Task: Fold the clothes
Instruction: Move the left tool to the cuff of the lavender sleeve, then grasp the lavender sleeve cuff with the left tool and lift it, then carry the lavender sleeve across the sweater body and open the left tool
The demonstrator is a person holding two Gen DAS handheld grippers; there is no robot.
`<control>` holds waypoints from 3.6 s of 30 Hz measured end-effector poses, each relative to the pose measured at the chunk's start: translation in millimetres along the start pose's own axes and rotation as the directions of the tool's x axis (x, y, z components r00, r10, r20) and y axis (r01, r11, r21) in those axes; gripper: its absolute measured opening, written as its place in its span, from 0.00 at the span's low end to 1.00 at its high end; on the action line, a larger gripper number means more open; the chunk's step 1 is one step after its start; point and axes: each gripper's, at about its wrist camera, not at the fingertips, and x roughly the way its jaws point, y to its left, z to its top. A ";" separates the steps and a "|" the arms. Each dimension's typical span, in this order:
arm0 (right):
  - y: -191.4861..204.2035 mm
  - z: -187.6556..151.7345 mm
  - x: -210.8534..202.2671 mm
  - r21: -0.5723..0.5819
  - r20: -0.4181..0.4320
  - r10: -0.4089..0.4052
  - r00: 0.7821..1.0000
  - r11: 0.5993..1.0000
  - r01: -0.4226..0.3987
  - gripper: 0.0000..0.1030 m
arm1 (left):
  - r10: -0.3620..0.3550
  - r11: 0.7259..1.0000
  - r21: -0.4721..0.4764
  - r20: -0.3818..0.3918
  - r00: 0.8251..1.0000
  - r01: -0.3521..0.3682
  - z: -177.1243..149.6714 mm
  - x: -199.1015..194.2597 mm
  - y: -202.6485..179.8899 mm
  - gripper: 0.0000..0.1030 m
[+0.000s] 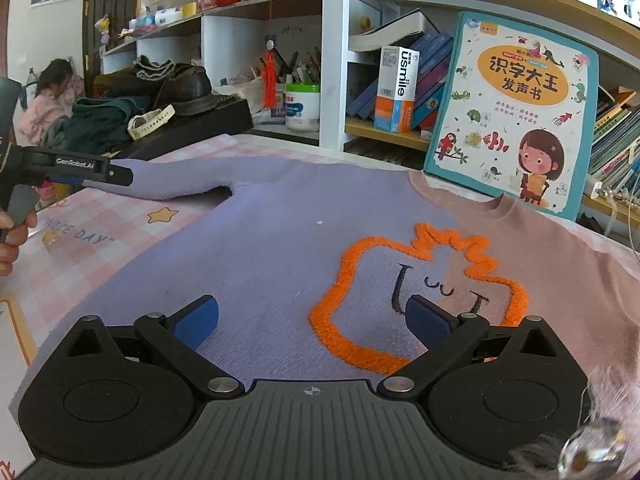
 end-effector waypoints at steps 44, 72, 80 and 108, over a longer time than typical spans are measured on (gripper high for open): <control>-14.0 -5.7 -17.4 0.018 0.060 -0.029 0.998 0.999 0.028 0.98 | -0.185 0.977 -0.078 0.162 0.969 0.199 63.8 -11.3 -13.5 0.07; -99.1 -47.9 -57.4 0.177 -0.055 -0.112 0.992 0.977 0.120 0.99 | -0.663 0.743 0.143 0.031 0.748 0.653 93.0 -9.0 -274.8 0.07; -101.4 -47.9 -57.4 0.194 -0.059 -0.108 0.992 0.974 0.118 0.99 | -0.697 0.699 0.140 -0.089 0.712 0.702 58.8 11.7 -325.5 0.08; -100.7 -47.0 -53.8 0.183 -0.082 -0.119 0.990 0.974 0.132 0.99 | -0.483 0.780 0.413 -0.080 0.872 0.470 7.8 -32.4 -237.3 0.71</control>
